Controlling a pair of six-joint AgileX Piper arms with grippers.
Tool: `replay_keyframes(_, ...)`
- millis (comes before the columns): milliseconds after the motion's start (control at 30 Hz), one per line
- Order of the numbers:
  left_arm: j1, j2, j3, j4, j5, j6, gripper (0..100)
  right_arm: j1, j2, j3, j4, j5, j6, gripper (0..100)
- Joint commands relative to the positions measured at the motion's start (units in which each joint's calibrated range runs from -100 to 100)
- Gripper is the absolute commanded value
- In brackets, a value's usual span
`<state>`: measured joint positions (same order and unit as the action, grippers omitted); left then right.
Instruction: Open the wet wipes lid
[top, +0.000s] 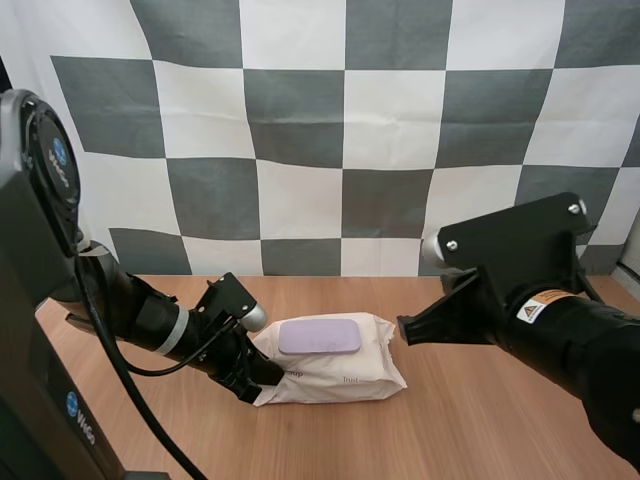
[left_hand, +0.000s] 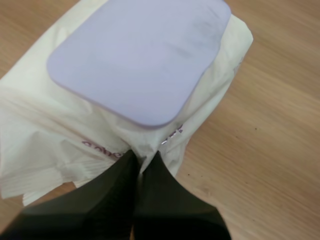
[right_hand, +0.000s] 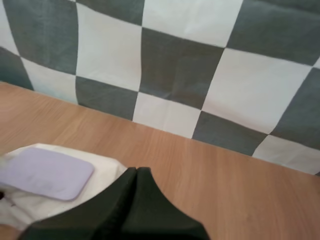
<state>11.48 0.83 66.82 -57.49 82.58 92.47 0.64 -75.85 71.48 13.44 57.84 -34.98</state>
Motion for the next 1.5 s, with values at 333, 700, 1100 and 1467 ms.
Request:
replay_keyframes(333,0.01,0.07,0.02,-1.15,-0.12,0.87,0,0.01,12.49,-0.07,27.26,23.91,-60.54,0)
replay_keyframes(700,0.01,0.07,-0.1,-2.34,-0.12,0.87,0,0.01,29.15,-0.07,24.7,13.7,-60.66,0)
replay_keyframes(1100,0.01,0.07,-0.1,-3.13,-0.12,0.87,0,11.4,34.19,-0.07,18.32,-7.64,-53.75,0)
replay_keyframes(1467,0.01,0.07,-0.1,-3.24,-0.12,0.87,0,22.55,44.58,-0.07,-5.09,-23.23,-31.7,8)
